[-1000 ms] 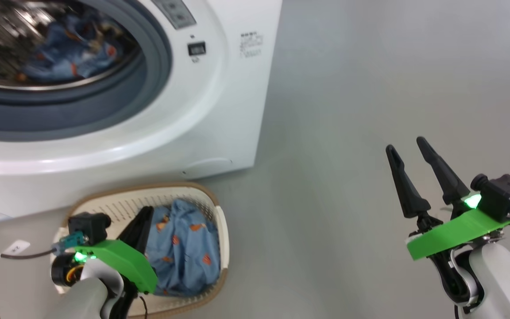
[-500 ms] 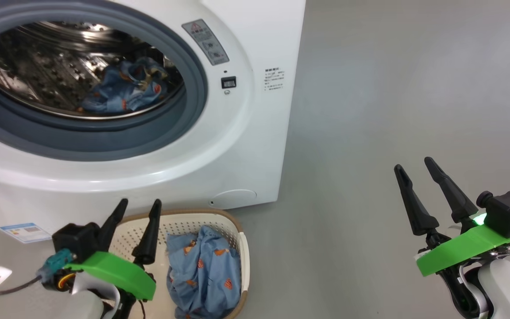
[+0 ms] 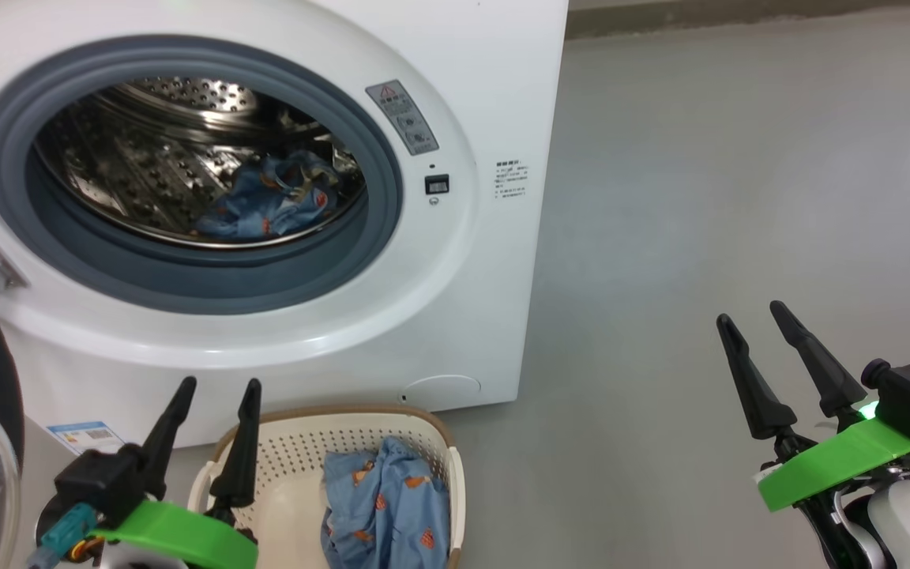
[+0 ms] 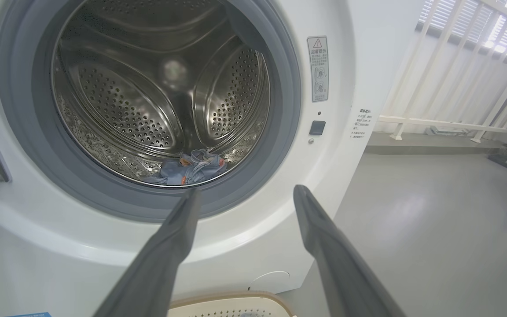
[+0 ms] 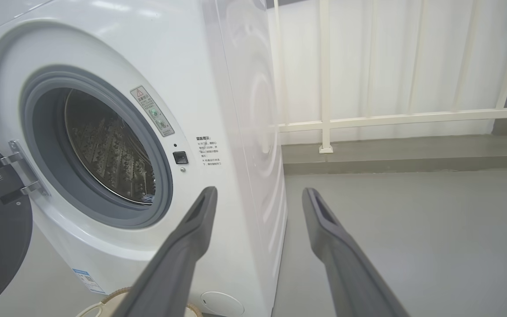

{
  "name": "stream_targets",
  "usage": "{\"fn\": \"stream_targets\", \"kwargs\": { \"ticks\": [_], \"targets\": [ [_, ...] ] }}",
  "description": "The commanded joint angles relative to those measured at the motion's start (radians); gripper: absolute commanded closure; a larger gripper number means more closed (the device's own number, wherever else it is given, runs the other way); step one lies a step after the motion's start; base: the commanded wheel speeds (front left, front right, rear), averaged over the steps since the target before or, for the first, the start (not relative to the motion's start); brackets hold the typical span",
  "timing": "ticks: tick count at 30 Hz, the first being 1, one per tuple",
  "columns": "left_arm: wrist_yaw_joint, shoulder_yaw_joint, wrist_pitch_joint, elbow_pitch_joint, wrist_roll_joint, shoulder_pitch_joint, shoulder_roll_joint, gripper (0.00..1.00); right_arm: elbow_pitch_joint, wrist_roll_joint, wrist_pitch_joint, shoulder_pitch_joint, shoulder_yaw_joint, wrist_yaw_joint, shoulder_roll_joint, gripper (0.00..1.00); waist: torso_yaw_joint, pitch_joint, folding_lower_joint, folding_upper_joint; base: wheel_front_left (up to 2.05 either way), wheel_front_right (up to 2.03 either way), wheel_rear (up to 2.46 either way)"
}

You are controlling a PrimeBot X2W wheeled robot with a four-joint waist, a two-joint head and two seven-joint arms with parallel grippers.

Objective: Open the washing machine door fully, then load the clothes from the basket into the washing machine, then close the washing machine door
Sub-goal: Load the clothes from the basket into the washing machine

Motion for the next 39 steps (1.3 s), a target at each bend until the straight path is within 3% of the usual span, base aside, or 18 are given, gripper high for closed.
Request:
{"fn": "stream_targets", "kwargs": {
  "ticks": [1, 15, 39],
  "targets": [
    [0.007, 0.044, -0.009, -0.032, 0.008, -0.011, 0.036, 0.00, -0.020, 0.009, -0.008, 0.014, 0.014, 0.005, -0.026, 0.00, 0.008, -0.019, 0.0001, 0.0000, 0.00, 0.00, 0.00],
    [0.060, 0.135, -0.009, -0.139, 0.001, 0.101, 0.056, 0.00, -0.037, 0.010, -0.008, 0.043, 0.003, 0.005, -0.044, 0.00, 0.020, -0.055, 0.0001, 0.0000, 0.00, 0.00, 0.00],
    [0.068, 0.154, -0.009, -0.149, 0.004, 0.114, 0.050, 0.00, -0.044, 0.006, -0.008, 0.040, -0.001, 0.005, -0.039, 0.00, 0.013, -0.039, 0.0001, 0.0000, 0.00, 0.00, 0.00]
  ]
}}
